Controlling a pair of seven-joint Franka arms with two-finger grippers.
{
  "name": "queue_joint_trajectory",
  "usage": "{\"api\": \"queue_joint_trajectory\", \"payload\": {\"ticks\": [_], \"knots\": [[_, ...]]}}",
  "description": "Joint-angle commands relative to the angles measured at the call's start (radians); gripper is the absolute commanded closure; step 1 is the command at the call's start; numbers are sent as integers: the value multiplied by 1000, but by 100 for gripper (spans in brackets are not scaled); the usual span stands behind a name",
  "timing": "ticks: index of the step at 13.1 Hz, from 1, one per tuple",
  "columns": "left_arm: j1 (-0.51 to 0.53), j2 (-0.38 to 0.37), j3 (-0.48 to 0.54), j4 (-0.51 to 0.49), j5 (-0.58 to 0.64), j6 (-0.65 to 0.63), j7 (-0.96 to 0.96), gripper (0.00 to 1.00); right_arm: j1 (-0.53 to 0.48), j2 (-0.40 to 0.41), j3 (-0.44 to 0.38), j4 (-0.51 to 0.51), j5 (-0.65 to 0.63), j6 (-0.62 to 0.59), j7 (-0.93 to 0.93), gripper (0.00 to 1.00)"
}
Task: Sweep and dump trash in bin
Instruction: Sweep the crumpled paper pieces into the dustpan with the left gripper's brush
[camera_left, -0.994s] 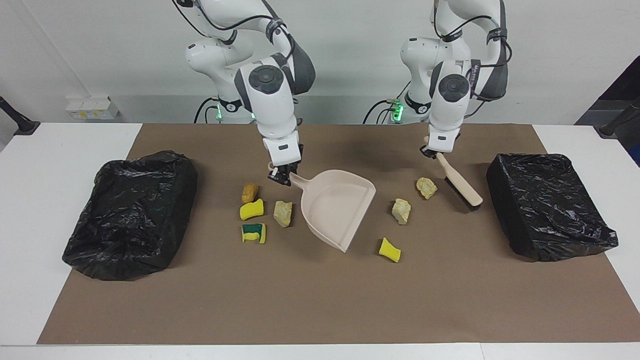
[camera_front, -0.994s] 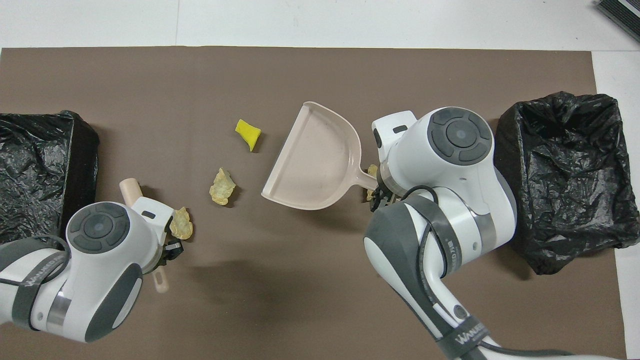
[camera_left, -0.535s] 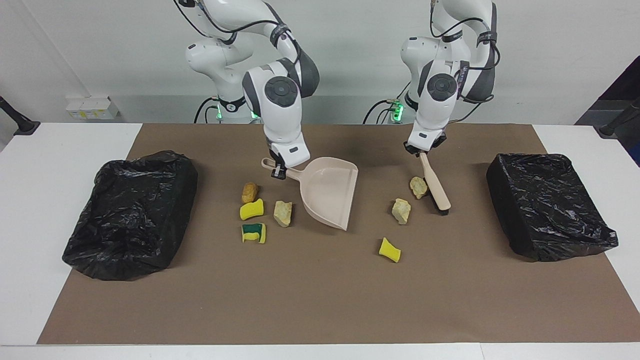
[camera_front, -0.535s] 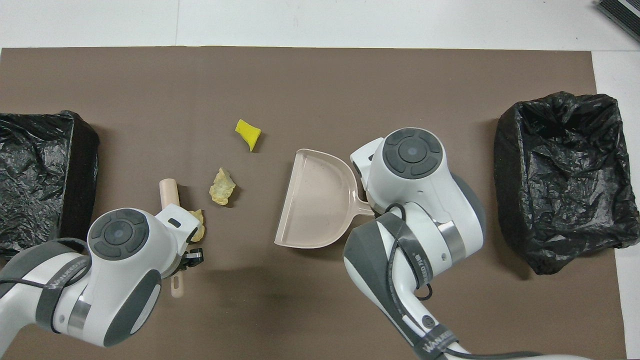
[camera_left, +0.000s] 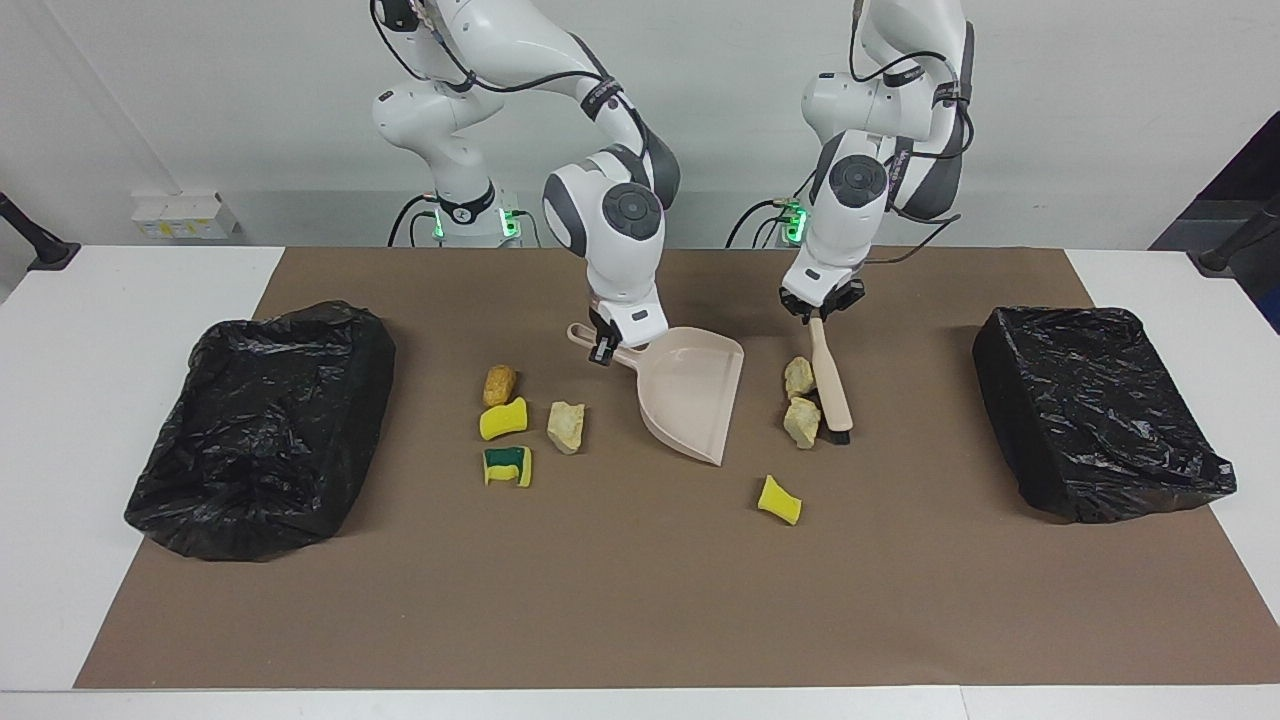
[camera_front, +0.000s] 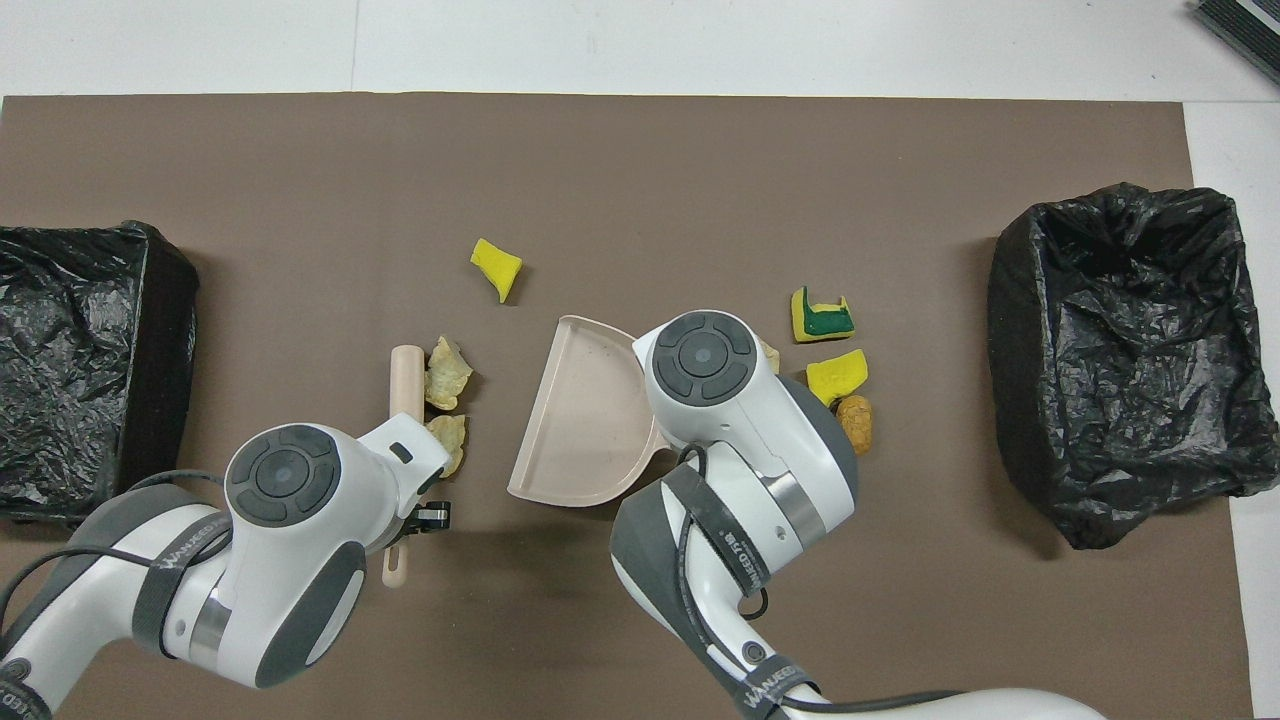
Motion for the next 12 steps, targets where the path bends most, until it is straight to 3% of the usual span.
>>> {"api": "queue_joint_trajectory", "payload": {"ticks": [1, 5, 8, 12], "knots": [[-52, -4, 13, -12, -54, 26, 84, 100, -8, -5, 2, -3, -11, 14, 19, 100], [-120, 1, 10, 0, -192, 36, 172, 100, -6, -7, 2, -5, -9, 13, 46, 100], [-236, -4, 8, 16, -211, 26, 287, 100, -5, -7, 2, -6, -9, 13, 86, 100], [-247, 13, 17, 152, -242, -89, 295, 100, -5, -7, 4, -5, -9, 11, 86, 100]]}}
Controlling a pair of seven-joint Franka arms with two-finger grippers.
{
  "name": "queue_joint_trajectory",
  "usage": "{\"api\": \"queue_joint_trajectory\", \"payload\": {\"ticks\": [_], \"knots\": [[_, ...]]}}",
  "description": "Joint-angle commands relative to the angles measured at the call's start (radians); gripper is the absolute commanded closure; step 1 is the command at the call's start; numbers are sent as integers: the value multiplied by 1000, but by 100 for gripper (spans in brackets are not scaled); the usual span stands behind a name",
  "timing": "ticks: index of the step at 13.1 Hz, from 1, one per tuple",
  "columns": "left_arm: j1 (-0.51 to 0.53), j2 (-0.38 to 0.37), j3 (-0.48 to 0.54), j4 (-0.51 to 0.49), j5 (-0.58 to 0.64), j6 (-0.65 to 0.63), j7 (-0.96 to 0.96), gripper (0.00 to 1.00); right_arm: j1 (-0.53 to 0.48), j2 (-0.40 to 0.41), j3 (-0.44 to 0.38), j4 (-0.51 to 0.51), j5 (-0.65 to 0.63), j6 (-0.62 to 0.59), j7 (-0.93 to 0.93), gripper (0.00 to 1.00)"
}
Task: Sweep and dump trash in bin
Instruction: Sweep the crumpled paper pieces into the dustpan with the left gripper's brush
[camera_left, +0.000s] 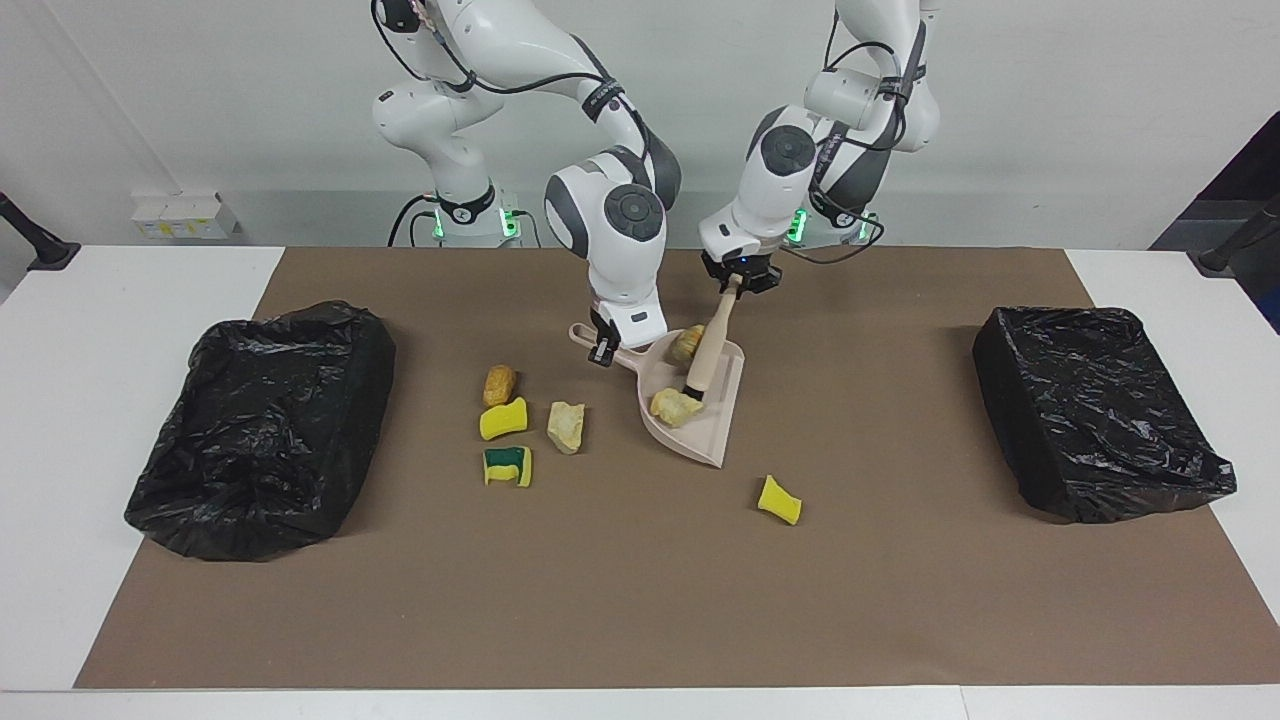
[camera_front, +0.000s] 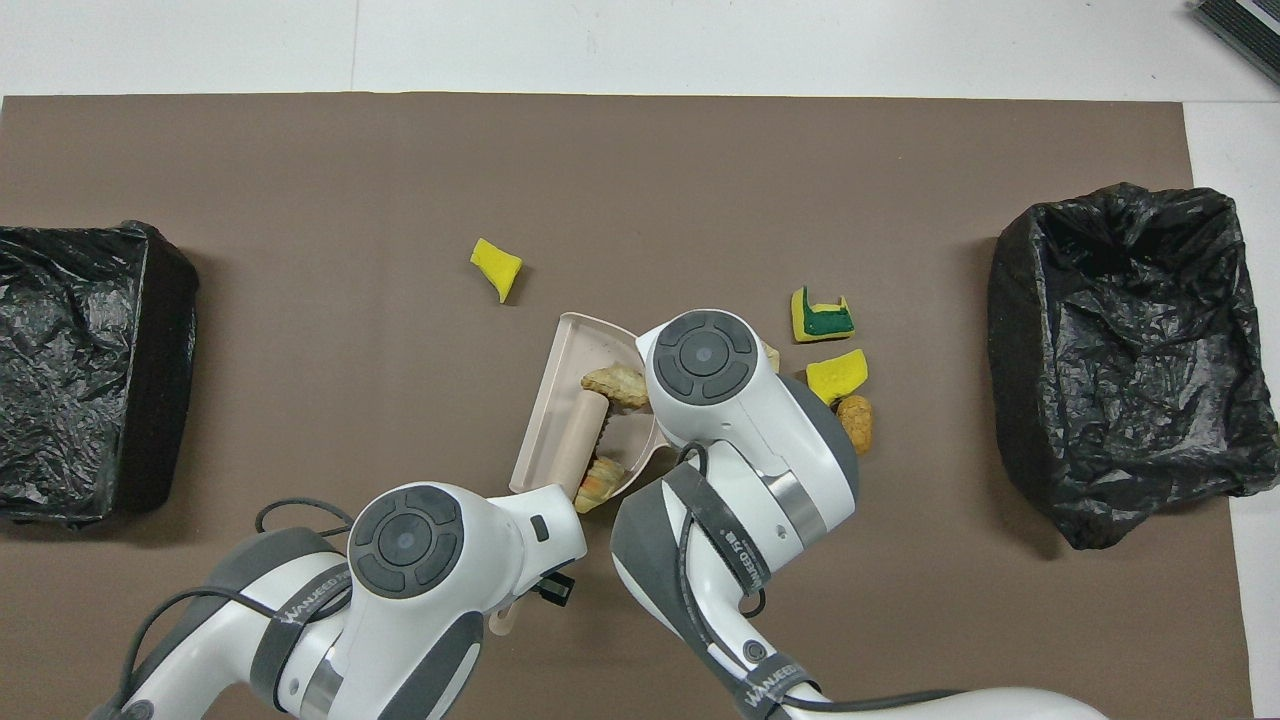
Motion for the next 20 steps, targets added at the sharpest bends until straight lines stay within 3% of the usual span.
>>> {"api": "queue_joint_trajectory", "payload": {"ticks": [1, 8, 12, 15, 18, 20], "knots": [[20, 18, 23, 99, -17, -72, 44, 100, -5, -7, 5, -5, -9, 11, 47, 100], [149, 159, 23, 292, 105, -49, 80, 100, -23, 26, 3, 64, -11, 19, 104, 100], [236, 269, 22, 419, 237, -47, 235, 100, -60, 78, 3, 127, -9, 117, 90, 100], [313, 351, 23, 513, 276, -47, 395, 100, -66, 124, 3, 164, -12, 117, 82, 100], [370, 407, 23, 574, 413, 14, 606, 100, -62, 139, 3, 203, -20, 108, 67, 100], [402, 476, 22, 626, 426, 31, 624, 100, -49, 159, 3, 200, -25, 117, 59, 100]]}}
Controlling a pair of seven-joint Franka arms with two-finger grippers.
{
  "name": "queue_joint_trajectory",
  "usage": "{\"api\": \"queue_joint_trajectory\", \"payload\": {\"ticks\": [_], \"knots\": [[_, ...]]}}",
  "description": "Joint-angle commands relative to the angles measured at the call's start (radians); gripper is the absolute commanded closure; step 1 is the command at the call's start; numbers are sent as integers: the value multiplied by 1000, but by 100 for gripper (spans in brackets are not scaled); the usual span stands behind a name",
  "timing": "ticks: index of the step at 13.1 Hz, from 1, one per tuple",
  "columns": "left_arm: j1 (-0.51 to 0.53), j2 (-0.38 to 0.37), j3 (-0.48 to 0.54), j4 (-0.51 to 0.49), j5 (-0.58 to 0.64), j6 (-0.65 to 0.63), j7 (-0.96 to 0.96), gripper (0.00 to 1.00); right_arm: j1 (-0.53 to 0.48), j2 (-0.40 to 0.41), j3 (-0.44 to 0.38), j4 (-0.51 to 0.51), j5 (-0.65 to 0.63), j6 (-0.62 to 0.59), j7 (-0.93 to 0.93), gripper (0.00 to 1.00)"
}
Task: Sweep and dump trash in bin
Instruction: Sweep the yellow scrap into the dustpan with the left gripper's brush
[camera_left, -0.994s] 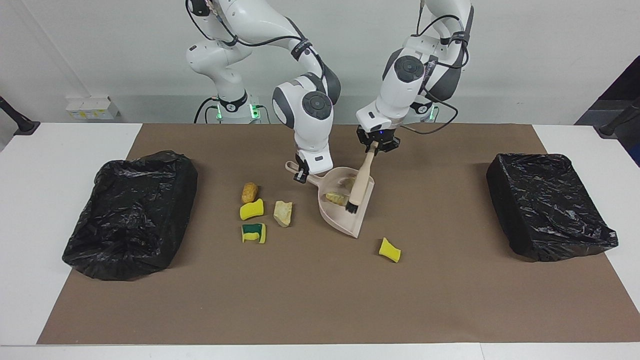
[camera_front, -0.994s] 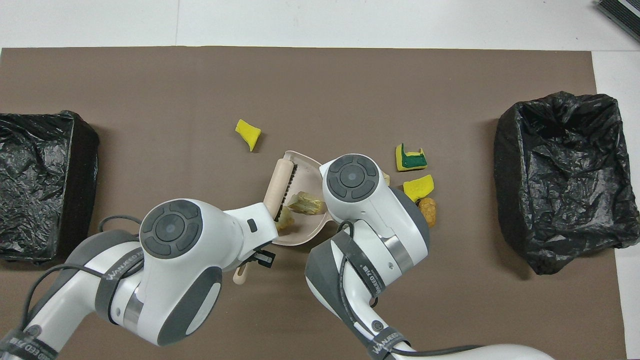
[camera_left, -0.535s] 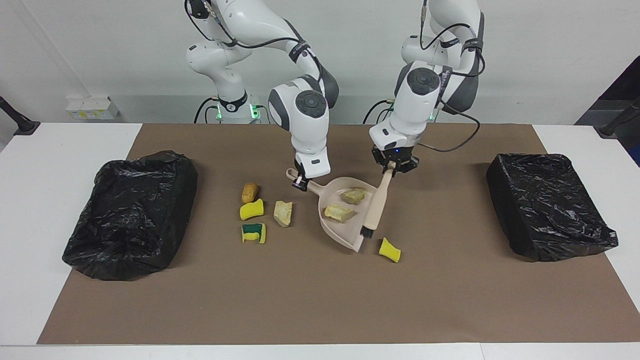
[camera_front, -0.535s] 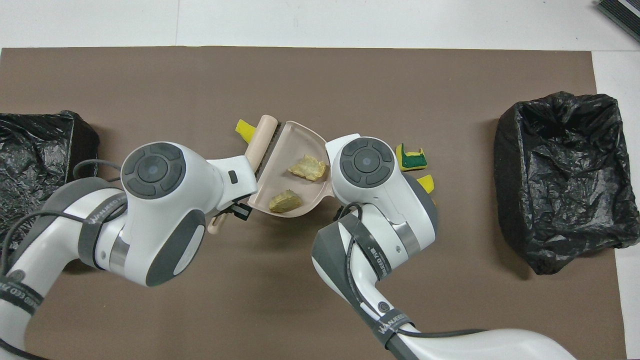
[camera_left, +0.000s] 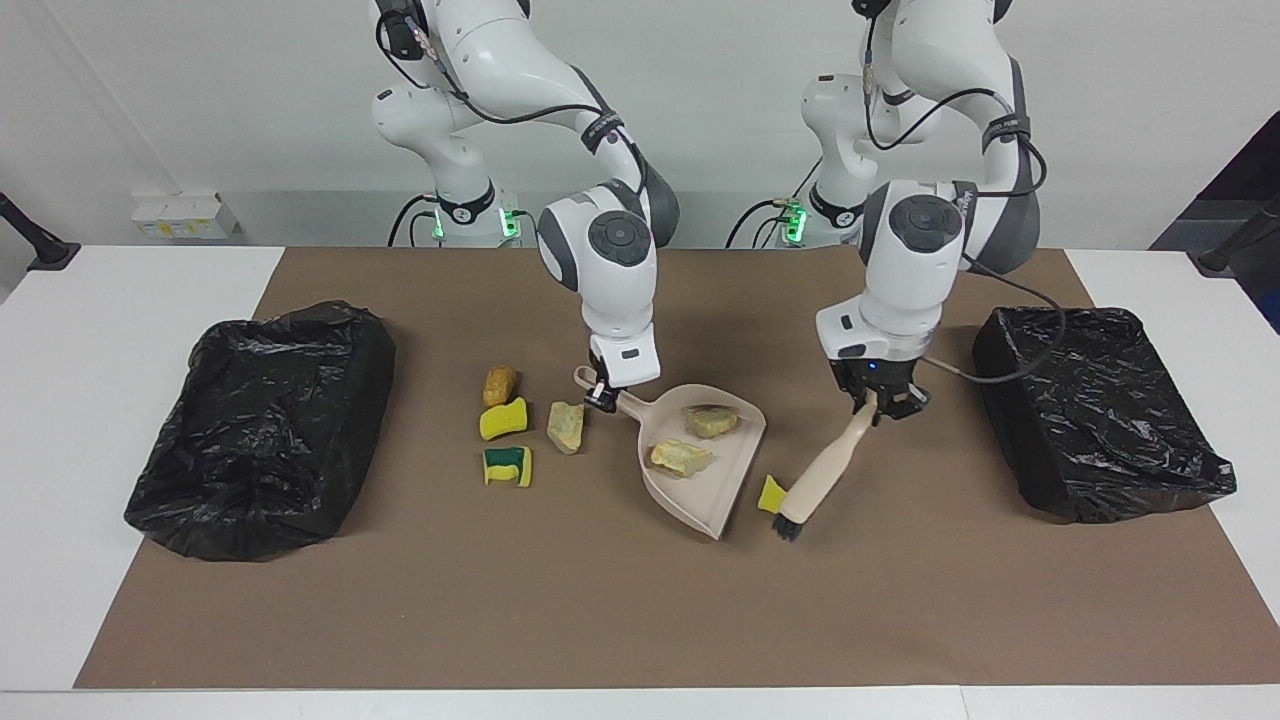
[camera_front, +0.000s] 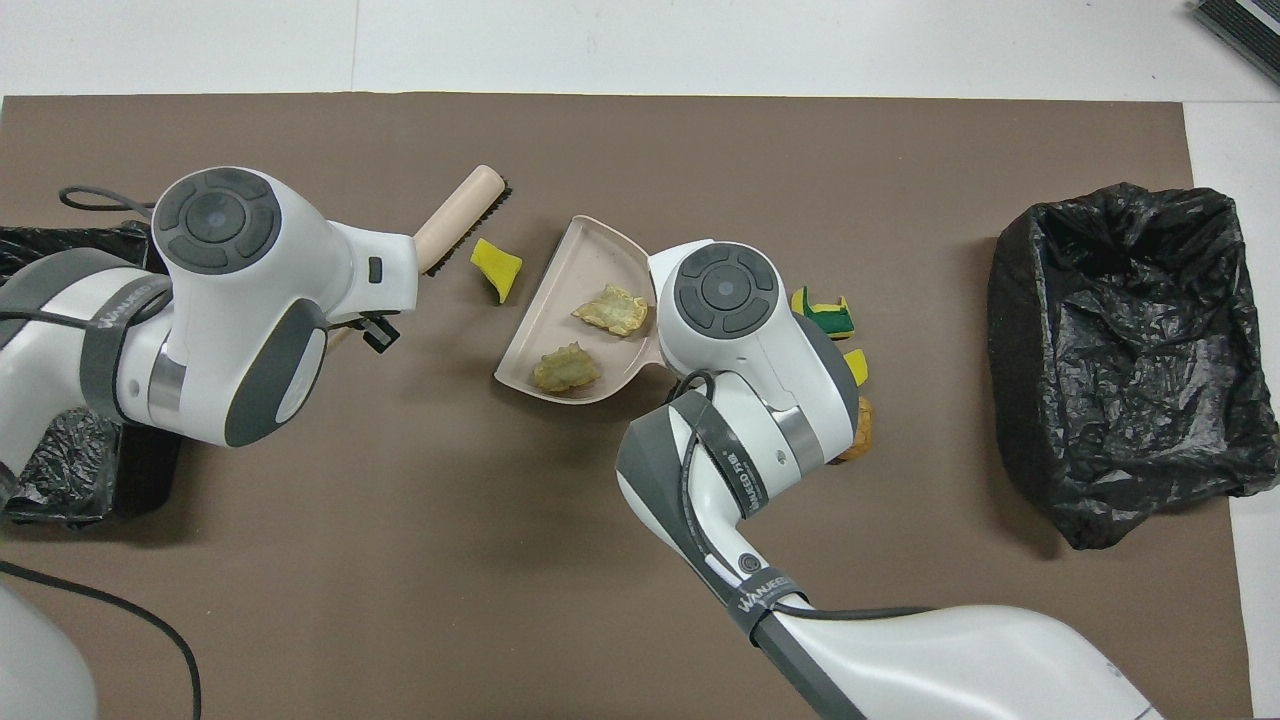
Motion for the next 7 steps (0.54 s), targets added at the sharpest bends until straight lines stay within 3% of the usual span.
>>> {"api": "queue_joint_trajectory", "payload": {"ticks": [1, 7], "knots": [[31, 121, -12, 140, 37, 22, 60, 100, 5, 28, 6, 29, -20, 0, -27, 100], [52, 170, -10, 150, 61, 65, 168, 100, 7, 26, 6, -2, -20, -2, -47, 100]]}}
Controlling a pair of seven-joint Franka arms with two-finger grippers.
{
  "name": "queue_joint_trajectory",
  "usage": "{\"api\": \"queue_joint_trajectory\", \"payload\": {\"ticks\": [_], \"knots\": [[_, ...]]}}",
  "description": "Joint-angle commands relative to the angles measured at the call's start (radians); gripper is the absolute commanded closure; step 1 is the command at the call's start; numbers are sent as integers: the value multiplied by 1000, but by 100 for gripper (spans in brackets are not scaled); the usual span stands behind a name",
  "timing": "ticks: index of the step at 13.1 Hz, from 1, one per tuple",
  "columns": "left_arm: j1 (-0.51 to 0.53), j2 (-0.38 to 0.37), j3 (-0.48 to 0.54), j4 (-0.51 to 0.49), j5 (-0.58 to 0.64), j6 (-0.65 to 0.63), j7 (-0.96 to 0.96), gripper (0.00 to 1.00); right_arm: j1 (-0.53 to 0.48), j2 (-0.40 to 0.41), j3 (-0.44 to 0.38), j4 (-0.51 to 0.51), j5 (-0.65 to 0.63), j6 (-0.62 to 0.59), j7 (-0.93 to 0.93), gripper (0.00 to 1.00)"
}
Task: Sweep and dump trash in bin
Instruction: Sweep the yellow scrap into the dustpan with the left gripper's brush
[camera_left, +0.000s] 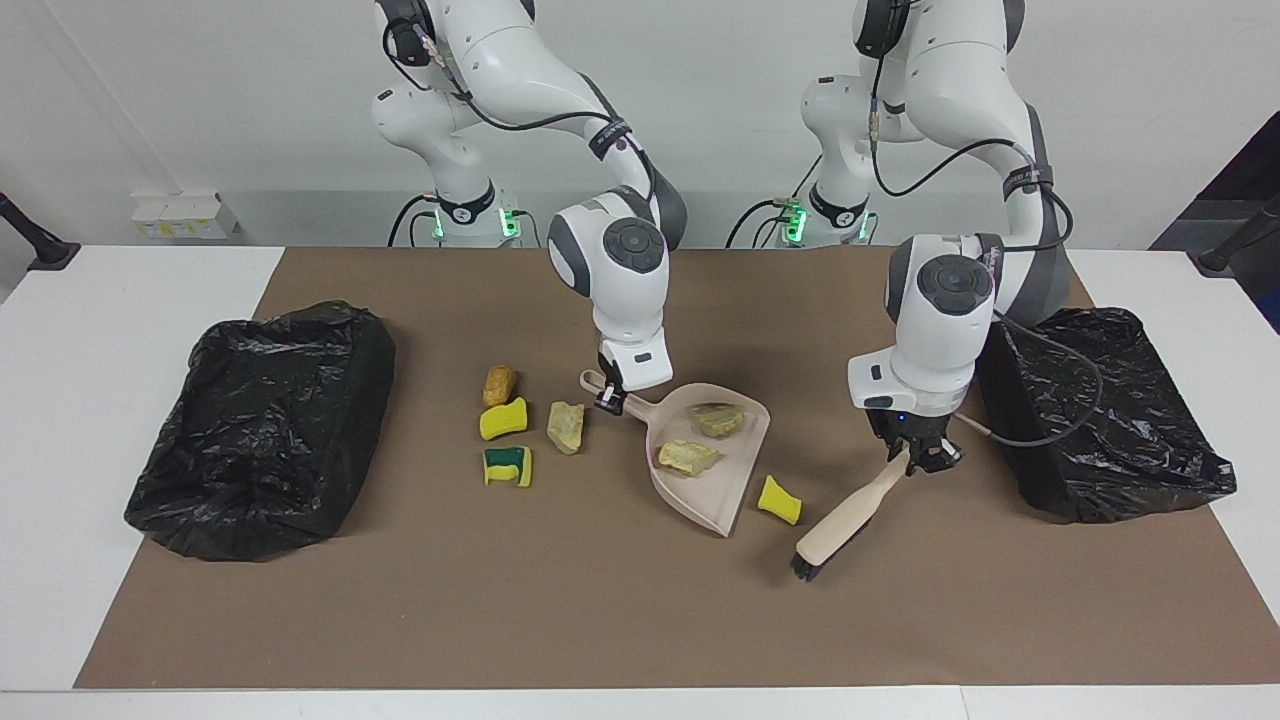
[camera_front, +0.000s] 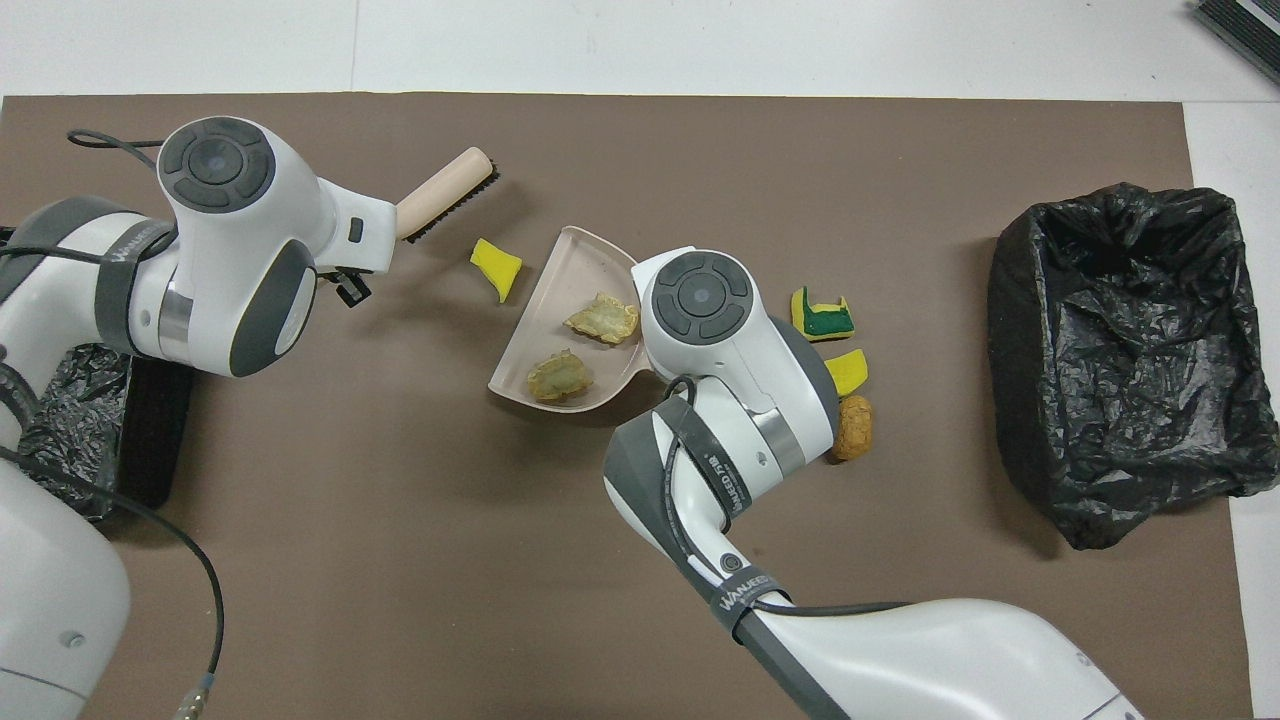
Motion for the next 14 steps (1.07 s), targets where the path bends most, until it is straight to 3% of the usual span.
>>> {"api": "queue_joint_trajectory", "payload": {"ticks": [1, 6, 10, 14], "knots": [[4, 3, -9, -29, 22, 22, 16, 100, -6, 2, 6, -10, -11, -1, -24, 100], [-14, -83, -18, -193, -5, -7, 3, 100, -6, 0, 6, -10, -11, -2, -19, 100], [-55, -112, -21, -212, -187, -119, -44, 100, -4, 0, 7, -10, -11, -7, -19, 100], [-124, -132, -21, -209, -280, -167, -191, 100, -4, -2, 6, -10, -11, -8, -18, 100]]}}
